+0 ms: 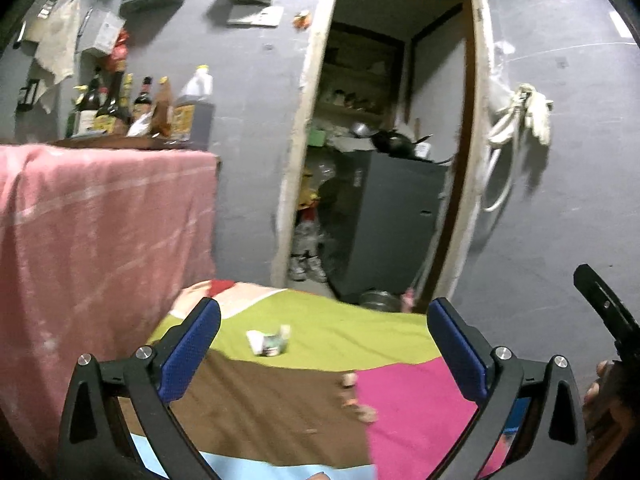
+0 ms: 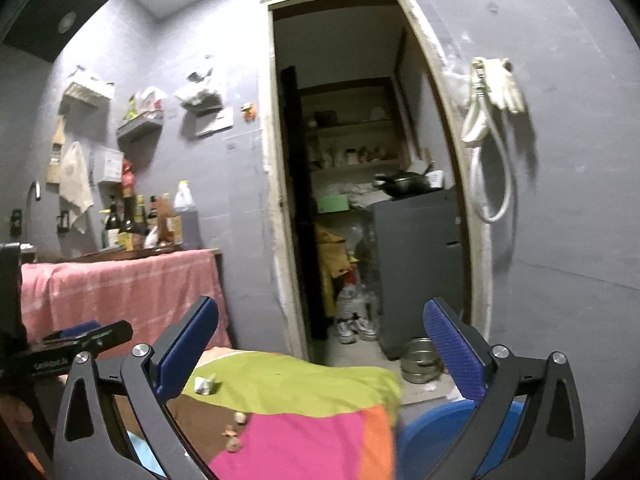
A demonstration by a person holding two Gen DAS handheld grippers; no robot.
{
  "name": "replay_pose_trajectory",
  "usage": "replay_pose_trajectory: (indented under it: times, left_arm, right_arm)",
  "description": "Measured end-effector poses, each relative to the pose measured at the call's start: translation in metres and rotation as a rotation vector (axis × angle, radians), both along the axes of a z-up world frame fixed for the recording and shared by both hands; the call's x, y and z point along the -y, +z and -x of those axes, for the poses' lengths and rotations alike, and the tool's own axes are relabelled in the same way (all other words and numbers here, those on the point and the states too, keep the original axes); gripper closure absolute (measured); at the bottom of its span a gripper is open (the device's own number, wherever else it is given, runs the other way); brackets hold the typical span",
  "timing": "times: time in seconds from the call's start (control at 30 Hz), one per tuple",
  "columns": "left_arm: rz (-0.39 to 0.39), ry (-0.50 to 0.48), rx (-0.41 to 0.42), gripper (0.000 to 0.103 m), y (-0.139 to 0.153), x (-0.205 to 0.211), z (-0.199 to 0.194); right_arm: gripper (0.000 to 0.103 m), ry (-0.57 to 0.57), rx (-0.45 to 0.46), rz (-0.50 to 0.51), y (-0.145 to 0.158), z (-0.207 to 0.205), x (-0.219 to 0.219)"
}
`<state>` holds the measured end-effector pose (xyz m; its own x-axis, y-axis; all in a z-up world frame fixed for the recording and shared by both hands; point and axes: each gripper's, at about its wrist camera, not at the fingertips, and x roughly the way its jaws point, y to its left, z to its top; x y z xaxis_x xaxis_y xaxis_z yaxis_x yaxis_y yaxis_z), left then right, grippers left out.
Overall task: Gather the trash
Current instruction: 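Bring both grippers back over the bed, then grasp the folded paper wrapper with left gripper while right gripper grasps a round crumb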
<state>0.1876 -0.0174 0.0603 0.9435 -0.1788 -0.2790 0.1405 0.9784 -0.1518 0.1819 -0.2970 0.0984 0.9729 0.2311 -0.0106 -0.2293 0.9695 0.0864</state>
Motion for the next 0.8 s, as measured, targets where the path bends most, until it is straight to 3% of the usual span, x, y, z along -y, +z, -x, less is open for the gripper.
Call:
replay_pose_trajectory:
  times: [0.33, 0.67, 0.8]
  left_arm:
    - [-0.02, 0.045, -0.151, 0.002, -0.046, -0.054, -0.049]
    - [-0.054, -0.008, -0.323, 0.002, -0.089, -0.057, -0.112]
    - [-0.035, -0.027, -0.4, 0.003, -0.103, -0.057, -0.135]
  right_arm:
    - [0.0, 0.092, -0.124, 0.097, -0.034, -0.056, -0.055]
    - [0.0, 0.15, -0.324, 0.151, -0.078, -0.114, -0.079]
    - [0.014, 0.184, -0.418, 0.185, -0.092, -0.129, -0.088]
